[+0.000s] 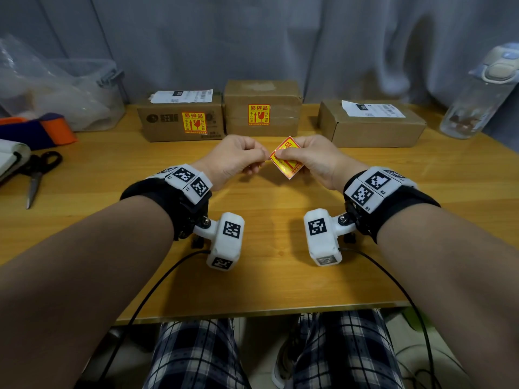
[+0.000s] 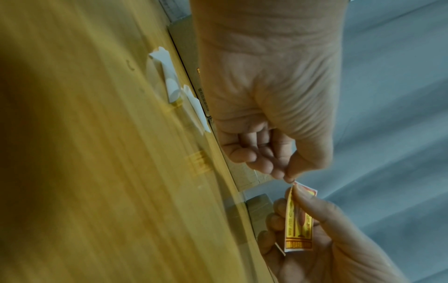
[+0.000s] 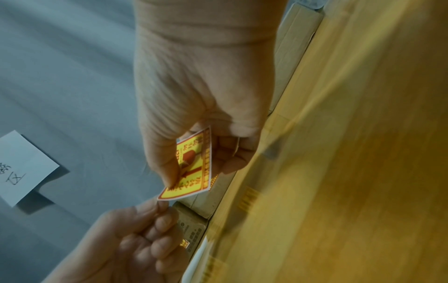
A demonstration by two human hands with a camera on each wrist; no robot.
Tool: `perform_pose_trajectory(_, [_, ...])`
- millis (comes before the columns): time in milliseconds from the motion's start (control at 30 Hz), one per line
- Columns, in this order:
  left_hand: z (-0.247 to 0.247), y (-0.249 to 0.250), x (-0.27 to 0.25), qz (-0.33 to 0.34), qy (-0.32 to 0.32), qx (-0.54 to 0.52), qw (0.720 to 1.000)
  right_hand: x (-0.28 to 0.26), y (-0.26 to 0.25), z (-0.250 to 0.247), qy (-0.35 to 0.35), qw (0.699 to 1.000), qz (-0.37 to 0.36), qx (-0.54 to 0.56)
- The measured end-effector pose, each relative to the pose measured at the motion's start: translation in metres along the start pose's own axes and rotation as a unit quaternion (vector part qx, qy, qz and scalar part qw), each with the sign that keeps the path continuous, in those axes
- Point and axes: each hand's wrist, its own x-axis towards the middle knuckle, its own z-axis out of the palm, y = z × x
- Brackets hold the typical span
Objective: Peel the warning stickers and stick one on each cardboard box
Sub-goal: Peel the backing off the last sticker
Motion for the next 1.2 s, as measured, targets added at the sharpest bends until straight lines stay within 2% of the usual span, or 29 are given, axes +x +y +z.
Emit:
perform_pose_trajectory(233, [0.0001, 0.0012, -0.0004, 0.008, -0.014, 0.006, 1.000, -0.0001, 0.0000, 0.0012, -0.011, 1.000, 0.003, 0.017])
perform_pose_trajectory(467, [0.0033, 0.0046, 0.0000, 0.019, -0.017, -0.034, 0.999, -0.0040, -0.0017, 0.0023, -0.019, 0.999, 0.008, 0.029])
perform_pose_trajectory(567, [0.0057, 0.0074, -0.0003, 0.025, -0.014, -0.041, 0.999, -0.0026, -0.0010, 0.0034, 0.010, 0.999, 0.009, 0.035])
perform_pose_trajectory(733, [0.0060, 0.0092, -0.0007, 0.030, -0.005, -0.043, 0.999, -0.0003, 0.0022, 0.0003, 0.050, 0.997, -0.048, -0.017])
perform_pose_trajectory(967, [0.0075, 0.0087, -0.0005, 0.041, 0.016, -0.011, 0.999, -0.0070, -0.0046, 0.0010, -0.025, 0.997, -0.022, 0.070])
perform_pose_trajectory(1200, [0.0078, 0.0091, -0.0009, 0.050, 0.015, 0.018, 0.998, -0.0054, -0.0071, 0.0025, -0.025, 0.997, -0.022, 0.074])
